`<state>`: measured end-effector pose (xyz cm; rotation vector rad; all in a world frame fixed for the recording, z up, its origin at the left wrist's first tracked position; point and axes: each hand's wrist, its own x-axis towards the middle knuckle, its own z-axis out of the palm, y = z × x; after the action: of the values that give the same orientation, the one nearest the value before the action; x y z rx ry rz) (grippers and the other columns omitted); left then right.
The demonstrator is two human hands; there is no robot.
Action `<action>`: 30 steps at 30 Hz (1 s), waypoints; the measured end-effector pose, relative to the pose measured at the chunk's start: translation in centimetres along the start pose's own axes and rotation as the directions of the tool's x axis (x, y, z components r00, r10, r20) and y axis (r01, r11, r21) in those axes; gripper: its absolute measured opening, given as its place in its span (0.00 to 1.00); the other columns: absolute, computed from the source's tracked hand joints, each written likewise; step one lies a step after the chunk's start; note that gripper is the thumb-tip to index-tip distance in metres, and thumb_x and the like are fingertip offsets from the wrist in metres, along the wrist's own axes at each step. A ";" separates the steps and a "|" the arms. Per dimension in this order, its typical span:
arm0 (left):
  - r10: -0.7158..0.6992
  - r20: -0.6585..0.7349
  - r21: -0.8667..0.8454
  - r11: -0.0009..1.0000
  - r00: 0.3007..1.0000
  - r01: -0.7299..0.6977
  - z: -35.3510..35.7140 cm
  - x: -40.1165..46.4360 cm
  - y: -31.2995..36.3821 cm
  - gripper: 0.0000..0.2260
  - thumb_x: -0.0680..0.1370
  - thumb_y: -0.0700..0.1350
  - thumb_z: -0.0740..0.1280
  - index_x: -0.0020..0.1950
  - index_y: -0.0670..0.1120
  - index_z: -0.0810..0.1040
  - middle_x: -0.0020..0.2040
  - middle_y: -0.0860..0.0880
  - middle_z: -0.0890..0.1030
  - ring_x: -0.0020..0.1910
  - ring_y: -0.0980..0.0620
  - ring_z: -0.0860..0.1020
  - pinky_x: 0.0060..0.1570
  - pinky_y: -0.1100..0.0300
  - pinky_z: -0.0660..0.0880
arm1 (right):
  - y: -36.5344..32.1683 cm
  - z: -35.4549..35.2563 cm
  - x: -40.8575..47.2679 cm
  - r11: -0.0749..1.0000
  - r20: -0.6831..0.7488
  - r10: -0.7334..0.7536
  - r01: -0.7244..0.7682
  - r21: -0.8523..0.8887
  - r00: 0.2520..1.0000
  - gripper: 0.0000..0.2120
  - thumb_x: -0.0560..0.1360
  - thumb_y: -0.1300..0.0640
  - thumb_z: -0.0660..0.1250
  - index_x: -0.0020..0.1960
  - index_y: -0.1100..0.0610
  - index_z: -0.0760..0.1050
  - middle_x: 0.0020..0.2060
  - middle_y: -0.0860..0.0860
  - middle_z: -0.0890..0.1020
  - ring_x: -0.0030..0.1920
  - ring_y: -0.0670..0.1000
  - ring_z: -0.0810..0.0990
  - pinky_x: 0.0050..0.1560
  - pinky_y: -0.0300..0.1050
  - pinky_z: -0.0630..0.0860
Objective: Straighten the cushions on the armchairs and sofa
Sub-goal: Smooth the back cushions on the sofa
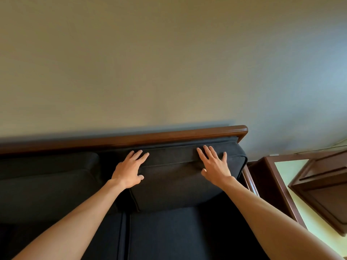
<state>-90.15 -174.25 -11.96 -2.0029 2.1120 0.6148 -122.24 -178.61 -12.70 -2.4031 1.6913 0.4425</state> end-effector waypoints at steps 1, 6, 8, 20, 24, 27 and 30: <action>0.007 -0.006 -0.008 1.000 1.000 -0.007 0.3 -0.1 -0.1 0.40 0.76 0.48 0.71 0.79 0.58 0.49 0.80 0.54 0.49 0.79 0.49 0.47 0.65 0.46 0.72 | -0.1 0.0 0.0 1.000 0.009 0.000 0.000 0.000 1.000 0.39 0.79 0.51 0.62 0.80 0.51 0.39 0.80 0.54 0.46 0.79 0.56 0.42 0.71 0.73 0.51; 0.007 -0.035 -0.034 0.999 0.999 -0.009 0.5 -0.9 -0.4 0.36 0.78 0.48 0.68 0.79 0.56 0.51 0.80 0.52 0.50 0.79 0.50 0.47 0.73 0.46 0.62 | -1.0 -0.8 0.0 0.999 0.073 0.030 -0.031 0.010 0.997 0.41 0.78 0.54 0.63 0.80 0.54 0.39 0.80 0.56 0.45 0.79 0.59 0.41 0.71 0.75 0.49; 0.002 -0.073 -0.066 0.998 0.997 -0.007 0.1 -1.9 -1.4 0.32 0.79 0.48 0.67 0.79 0.55 0.54 0.80 0.51 0.54 0.79 0.51 0.49 0.73 0.47 0.62 | -2.5 -1.5 0.1 0.999 0.089 0.039 -0.038 -0.003 0.995 0.45 0.75 0.53 0.67 0.80 0.56 0.40 0.79 0.56 0.46 0.79 0.60 0.43 0.70 0.76 0.48; -0.053 -0.255 -0.038 0.998 0.965 0.045 -4.4 -11.8 -24.3 0.36 0.70 0.62 0.71 0.74 0.52 0.64 0.71 0.48 0.64 0.69 0.47 0.67 0.66 0.48 0.69 | -33.3 -6.7 3.9 0.935 -0.075 -0.274 0.284 0.213 0.959 0.36 0.74 0.48 0.67 0.78 0.51 0.57 0.79 0.52 0.53 0.79 0.55 0.47 0.73 0.71 0.47; -0.142 -0.137 0.010 0.989 0.980 0.145 -3.9 -15.1 -34.9 0.44 0.70 0.61 0.73 0.79 0.53 0.52 0.79 0.48 0.51 0.78 0.46 0.51 0.74 0.45 0.59 | -42.7 -5.8 5.2 0.946 -0.070 -0.277 0.284 0.153 0.958 0.50 0.67 0.34 0.68 0.79 0.49 0.47 0.79 0.52 0.48 0.79 0.56 0.43 0.71 0.73 0.41; -0.161 -0.082 0.017 0.986 0.984 0.163 -3.8 -16.2 -39.9 0.46 0.72 0.58 0.73 0.80 0.53 0.48 0.80 0.49 0.48 0.79 0.46 0.48 0.76 0.44 0.53 | -47.2 -5.4 6.0 0.968 -0.032 -0.244 0.246 0.055 0.969 0.55 0.66 0.32 0.70 0.80 0.50 0.42 0.80 0.53 0.45 0.79 0.57 0.41 0.69 0.75 0.39; -0.165 -0.071 0.020 0.986 0.984 0.166 -3.8 -16.4 -43.1 0.46 0.72 0.54 0.74 0.80 0.56 0.45 0.80 0.49 0.46 0.79 0.46 0.46 0.76 0.42 0.51 | -49.3 -5.7 7.1 0.982 -0.008 -0.190 0.191 0.015 0.982 0.58 0.66 0.35 0.73 0.80 0.51 0.39 0.80 0.54 0.45 0.79 0.58 0.42 0.70 0.75 0.42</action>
<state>-45.79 -161.44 -9.87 -2.1869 1.9521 0.4948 -72.89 -169.79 -11.30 -2.5263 1.4423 0.3916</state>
